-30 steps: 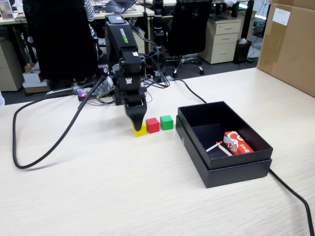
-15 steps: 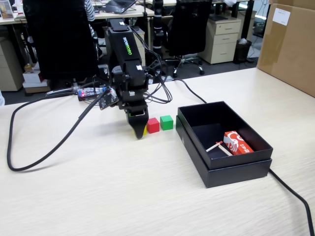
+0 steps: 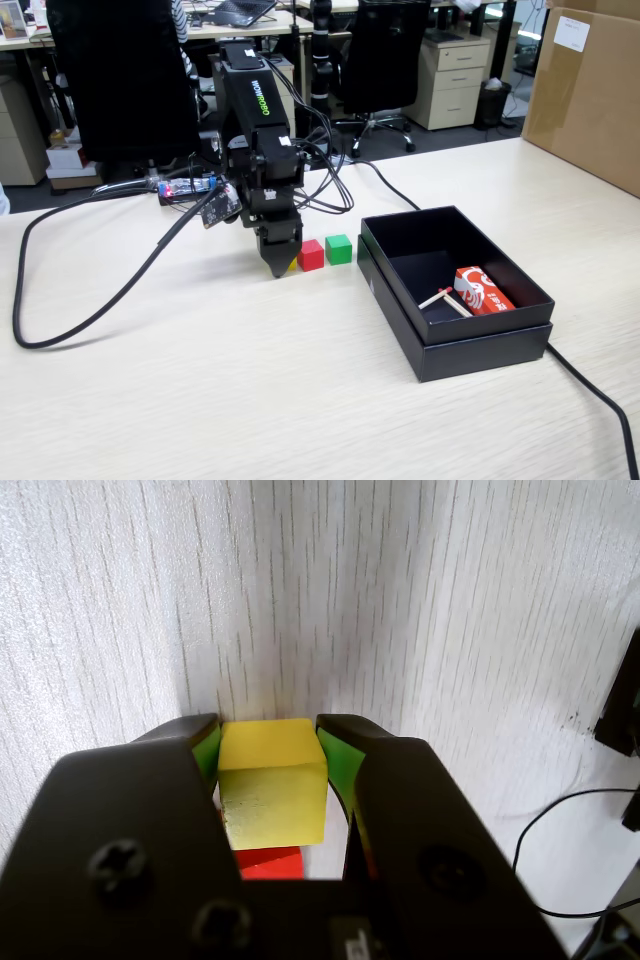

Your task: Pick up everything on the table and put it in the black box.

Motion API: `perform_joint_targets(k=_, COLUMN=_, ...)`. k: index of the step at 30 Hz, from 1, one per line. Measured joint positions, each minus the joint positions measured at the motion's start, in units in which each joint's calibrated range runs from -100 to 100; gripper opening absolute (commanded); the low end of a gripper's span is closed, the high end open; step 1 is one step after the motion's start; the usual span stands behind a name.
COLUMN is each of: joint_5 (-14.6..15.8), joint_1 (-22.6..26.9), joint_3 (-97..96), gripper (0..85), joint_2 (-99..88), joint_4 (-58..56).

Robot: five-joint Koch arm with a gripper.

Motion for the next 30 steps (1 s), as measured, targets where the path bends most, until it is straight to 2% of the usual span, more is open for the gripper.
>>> perform_joint_targets(k=6, joint_5=-0.4, joint_1=-1.2, joint_3=-0.3, gripper=0.9, joint_2=-1.3, joint_4=1.2)
perform_joint_targets(k=12, joint_5=-1.7, joint_1=-2.3, joint_3=0.5, gripper=0.9, joint_2=-16.4, joint_4=2.6)
perform_joint_targets(k=15, joint_5=-1.6, joint_1=0.1, joint_3=8.5, gripper=0.9, joint_2=-26.4, joint_4=1.9)
perform_joint_targets(k=20, joint_5=-0.7, joint_1=5.1, joint_3=19.3, gripper=0.9, joint_2=-27.7, joint_4=1.9)
perform_joint_targets(k=24, joint_5=0.3, joint_1=9.2, joint_3=35.1, gripper=0.9, joint_2=-20.6, joint_4=1.2)
perform_joint_targets(k=25, joint_5=0.8, joint_1=10.9, joint_3=42.4, gripper=0.9, joint_2=-13.2, joint_4=1.2)
perform_joint_targets(k=30, joint_5=1.5, joint_1=14.2, joint_3=49.7, gripper=0.9, joint_2=6.5, joint_4=1.2)
